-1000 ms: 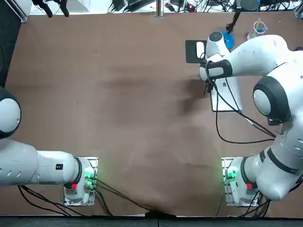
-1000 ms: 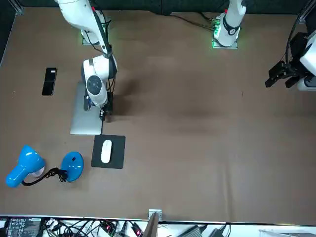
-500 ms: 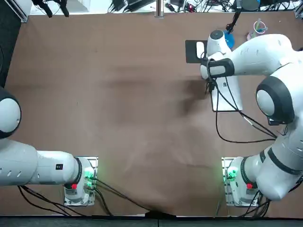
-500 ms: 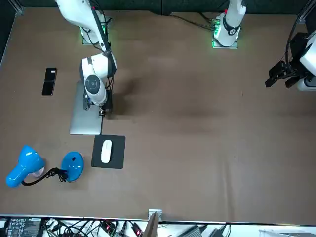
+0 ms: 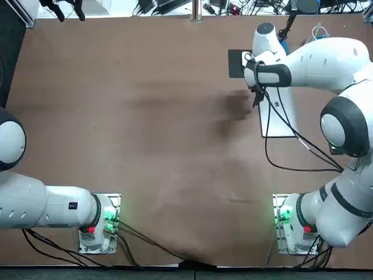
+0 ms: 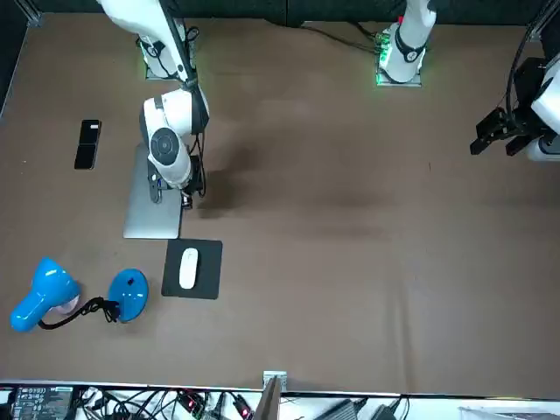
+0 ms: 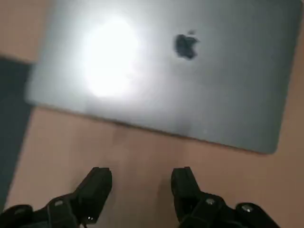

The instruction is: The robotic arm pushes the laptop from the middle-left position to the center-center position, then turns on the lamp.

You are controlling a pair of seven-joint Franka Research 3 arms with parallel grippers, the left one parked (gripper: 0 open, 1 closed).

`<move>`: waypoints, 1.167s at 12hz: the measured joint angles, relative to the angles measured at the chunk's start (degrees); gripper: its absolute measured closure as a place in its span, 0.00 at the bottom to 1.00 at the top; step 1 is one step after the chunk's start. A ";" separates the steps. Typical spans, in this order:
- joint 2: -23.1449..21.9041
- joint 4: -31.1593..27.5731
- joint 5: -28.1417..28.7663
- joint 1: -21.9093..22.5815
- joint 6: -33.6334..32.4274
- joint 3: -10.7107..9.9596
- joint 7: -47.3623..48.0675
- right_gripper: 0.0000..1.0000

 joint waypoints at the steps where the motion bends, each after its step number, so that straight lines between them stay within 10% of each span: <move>1: 0.00 1.59 -0.03 0.22 -0.96 0.01 -3.18 0.21; 12: 0.97 12.33 -10.16 -4.37 -2.14 -0.67 -39.79 0.50; 14: 1.07 13.06 -10.22 -5.70 -2.15 -0.69 -48.46 0.75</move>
